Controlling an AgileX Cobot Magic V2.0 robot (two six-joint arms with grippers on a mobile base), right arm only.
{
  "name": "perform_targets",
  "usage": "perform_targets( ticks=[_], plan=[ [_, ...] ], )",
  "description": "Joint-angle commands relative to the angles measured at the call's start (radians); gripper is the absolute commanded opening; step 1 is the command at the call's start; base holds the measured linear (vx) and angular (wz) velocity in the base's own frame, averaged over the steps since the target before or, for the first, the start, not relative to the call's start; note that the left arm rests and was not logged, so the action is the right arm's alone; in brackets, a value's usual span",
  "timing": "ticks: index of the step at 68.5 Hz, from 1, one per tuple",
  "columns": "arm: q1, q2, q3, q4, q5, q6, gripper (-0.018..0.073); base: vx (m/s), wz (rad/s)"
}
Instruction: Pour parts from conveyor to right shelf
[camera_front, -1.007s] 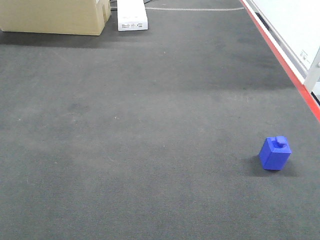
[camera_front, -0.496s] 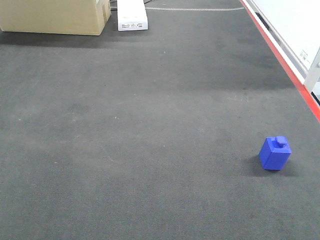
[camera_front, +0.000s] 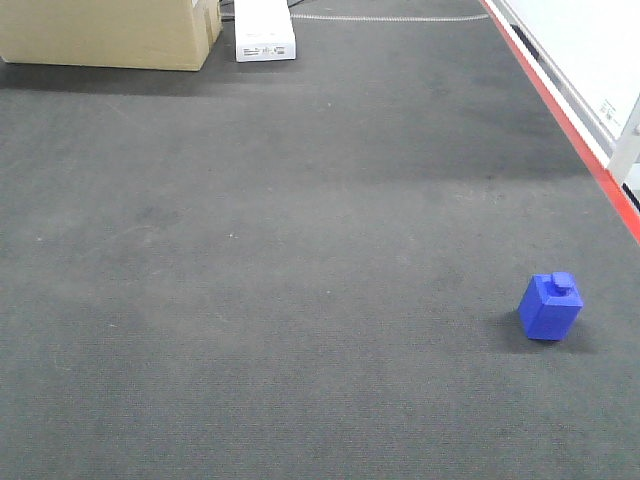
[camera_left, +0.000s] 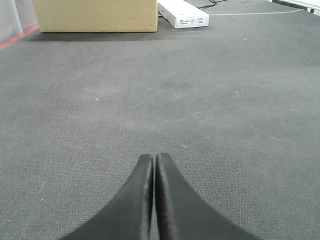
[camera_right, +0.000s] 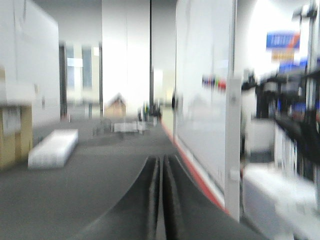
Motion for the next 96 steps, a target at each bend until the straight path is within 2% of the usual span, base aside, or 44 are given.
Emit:
perform_targets(
  ticks=[1, 7, 15, 24, 37, 45, 52, 62, 69, 83, 96],
  plan=[
    [-0.006, -0.017, -0.021, 0.001, -0.241, 0.011, -0.0006, 0.0, 0.0],
    [-0.006, -0.017, -0.11, -0.026, -0.237, 0.019, -0.0006, 0.0, 0.0],
    [-0.006, -0.001, -0.305, -0.093, -0.066, 0.019, -0.0006, 0.0, 0.0],
    [-0.006, 0.085, -0.517, -0.097, 0.162, 0.019, -0.0006, 0.0, 0.0],
    [-0.006, 0.284, -0.736, -0.031, 0.562, 0.019, 0.0011, 0.0, 0.0],
    [-0.006, 0.388, -0.783, 0.04, 0.744, 0.019, 0.0121, 0.0, 0.0],
    [-0.006, 0.459, -0.78, 0.133, 0.822, -0.005, 0.0306, 0.0, 0.0],
    [-0.006, 0.542, -0.78, 0.159, 0.833, -0.137, 0.0596, 0.0, 0.0],
    [-0.006, 0.592, -0.78, 0.16, 0.817, -0.2, 0.0687, 0.0, 0.0],
    [-0.006, 0.719, -0.79, 0.212, 0.855, -0.188, 0.0678, 0.0, 0.0],
    [-0.006, 0.942, -0.896, 0.167, 0.993, -0.101, 0.062, 0.0, 0.0]
  ],
)
